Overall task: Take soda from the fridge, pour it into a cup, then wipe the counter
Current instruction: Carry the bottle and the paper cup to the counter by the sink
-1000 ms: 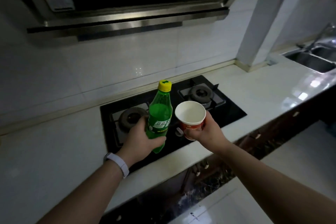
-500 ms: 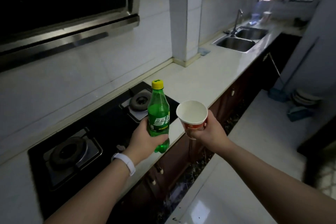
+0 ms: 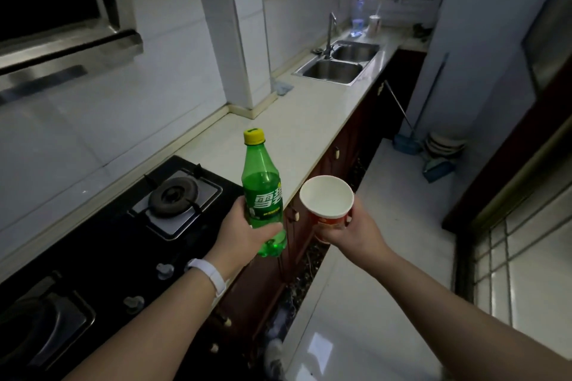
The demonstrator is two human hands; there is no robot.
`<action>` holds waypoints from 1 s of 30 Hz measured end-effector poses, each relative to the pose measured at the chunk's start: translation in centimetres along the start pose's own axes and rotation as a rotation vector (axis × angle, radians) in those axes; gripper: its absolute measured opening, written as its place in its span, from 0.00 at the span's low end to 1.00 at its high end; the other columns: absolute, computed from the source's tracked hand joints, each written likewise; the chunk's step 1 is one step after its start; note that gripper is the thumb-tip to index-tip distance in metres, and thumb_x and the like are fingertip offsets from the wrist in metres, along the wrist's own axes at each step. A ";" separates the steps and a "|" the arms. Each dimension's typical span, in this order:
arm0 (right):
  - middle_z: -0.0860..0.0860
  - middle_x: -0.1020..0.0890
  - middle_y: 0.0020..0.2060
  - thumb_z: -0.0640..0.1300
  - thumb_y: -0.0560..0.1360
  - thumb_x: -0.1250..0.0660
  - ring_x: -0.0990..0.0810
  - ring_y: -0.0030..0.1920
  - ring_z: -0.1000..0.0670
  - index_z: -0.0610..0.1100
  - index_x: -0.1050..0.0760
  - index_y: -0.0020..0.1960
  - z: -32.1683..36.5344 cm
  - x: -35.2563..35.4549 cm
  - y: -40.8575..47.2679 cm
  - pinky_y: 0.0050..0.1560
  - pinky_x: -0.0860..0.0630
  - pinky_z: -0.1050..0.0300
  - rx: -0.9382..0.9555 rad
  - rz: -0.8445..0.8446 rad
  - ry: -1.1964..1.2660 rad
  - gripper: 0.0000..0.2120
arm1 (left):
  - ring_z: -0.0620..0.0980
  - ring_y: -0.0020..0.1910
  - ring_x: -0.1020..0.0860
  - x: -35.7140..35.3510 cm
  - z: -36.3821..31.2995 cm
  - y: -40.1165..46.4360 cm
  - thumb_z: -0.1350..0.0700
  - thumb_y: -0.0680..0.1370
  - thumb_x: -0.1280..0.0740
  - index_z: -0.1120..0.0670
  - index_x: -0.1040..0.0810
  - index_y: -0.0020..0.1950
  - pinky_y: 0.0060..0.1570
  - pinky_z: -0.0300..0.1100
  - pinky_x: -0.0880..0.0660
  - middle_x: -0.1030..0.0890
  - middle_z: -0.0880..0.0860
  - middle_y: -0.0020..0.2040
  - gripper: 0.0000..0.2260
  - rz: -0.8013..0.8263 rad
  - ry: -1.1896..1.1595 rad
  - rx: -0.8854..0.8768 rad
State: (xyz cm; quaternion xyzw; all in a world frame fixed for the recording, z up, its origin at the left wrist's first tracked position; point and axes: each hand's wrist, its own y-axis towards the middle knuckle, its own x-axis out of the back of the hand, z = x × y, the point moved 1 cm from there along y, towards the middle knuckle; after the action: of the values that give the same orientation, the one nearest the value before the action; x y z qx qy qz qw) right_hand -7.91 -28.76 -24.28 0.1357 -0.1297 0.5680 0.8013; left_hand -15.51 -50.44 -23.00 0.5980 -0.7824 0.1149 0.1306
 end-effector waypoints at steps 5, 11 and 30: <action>0.61 0.23 0.55 0.46 0.64 0.20 0.24 0.54 0.60 0.56 0.34 0.66 -0.8 1.0 4.5 0.48 0.28 0.71 -0.055 -0.047 -0.024 0.36 | 0.36 0.46 0.20 -1.6 1.0 5.4 0.62 0.67 0.22 0.52 0.27 0.60 0.43 0.30 0.27 0.19 0.47 0.51 0.25 0.051 -0.030 0.018; 0.67 0.27 0.53 0.45 0.66 0.21 0.25 0.55 0.62 0.63 0.37 0.61 -0.8 0.9 11.7 0.44 0.29 0.75 -0.085 -0.055 -0.061 0.34 | 0.43 0.49 0.20 -2.2 1.7 14.5 0.61 0.67 0.22 0.50 0.27 0.59 0.47 0.37 0.25 0.19 0.47 0.51 0.24 0.095 -0.059 0.034; 0.65 0.26 0.56 0.46 0.65 0.21 0.25 0.57 0.61 0.61 0.37 0.63 -4.5 6.2 25.3 0.53 0.27 0.66 -0.178 -0.222 -0.159 0.36 | 0.42 0.47 0.19 -9.2 0.8 32.1 0.59 0.66 0.21 0.47 0.26 0.56 0.45 0.39 0.25 0.18 0.45 0.49 0.23 0.294 -0.024 0.021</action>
State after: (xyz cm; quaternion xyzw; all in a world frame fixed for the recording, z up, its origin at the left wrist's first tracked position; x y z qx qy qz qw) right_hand -29.57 -13.69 -24.50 0.1223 -0.2266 0.4496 0.8553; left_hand -44.28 -34.10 -27.64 0.4796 -0.8618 0.1337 0.0969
